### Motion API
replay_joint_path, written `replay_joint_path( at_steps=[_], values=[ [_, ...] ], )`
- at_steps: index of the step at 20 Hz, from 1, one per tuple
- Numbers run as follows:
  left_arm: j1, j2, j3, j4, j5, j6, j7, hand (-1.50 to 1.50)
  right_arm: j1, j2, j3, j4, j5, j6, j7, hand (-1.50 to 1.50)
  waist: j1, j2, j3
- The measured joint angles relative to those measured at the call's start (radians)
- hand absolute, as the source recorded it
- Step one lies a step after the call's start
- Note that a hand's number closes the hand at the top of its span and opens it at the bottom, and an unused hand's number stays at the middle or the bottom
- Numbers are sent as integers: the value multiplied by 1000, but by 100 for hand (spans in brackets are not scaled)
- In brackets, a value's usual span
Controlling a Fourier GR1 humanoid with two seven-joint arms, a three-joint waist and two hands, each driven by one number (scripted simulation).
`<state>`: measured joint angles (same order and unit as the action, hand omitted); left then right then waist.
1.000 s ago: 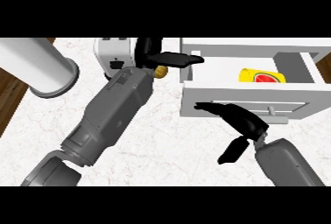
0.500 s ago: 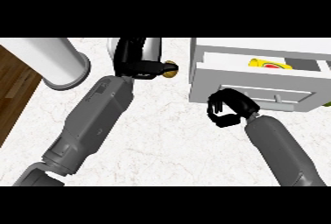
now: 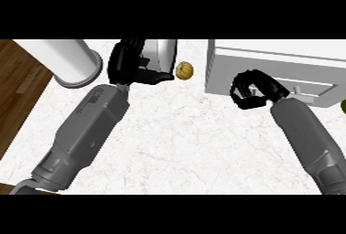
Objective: Pick up the cup, place it into the drawer and close the drawer
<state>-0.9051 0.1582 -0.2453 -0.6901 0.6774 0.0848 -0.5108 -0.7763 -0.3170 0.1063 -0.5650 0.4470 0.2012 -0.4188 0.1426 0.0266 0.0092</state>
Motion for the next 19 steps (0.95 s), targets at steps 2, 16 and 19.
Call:
replay_joint_path(
  at_steps=[2,16,19],
  values=[
    [16,9,-4,-12,-1,-12,2,-150,-3,-7,-14,10,-20,32,-7,150,7,-1,0],
    [73,37,-15,-62,8,-79,18,-150,17,-54,-64,-20,-129,218,-8,150,40,10,8],
    [84,44,-15,-71,11,-91,19,-150,23,-63,-69,-30,-146,250,-1,150,47,11,11]
  ],
)
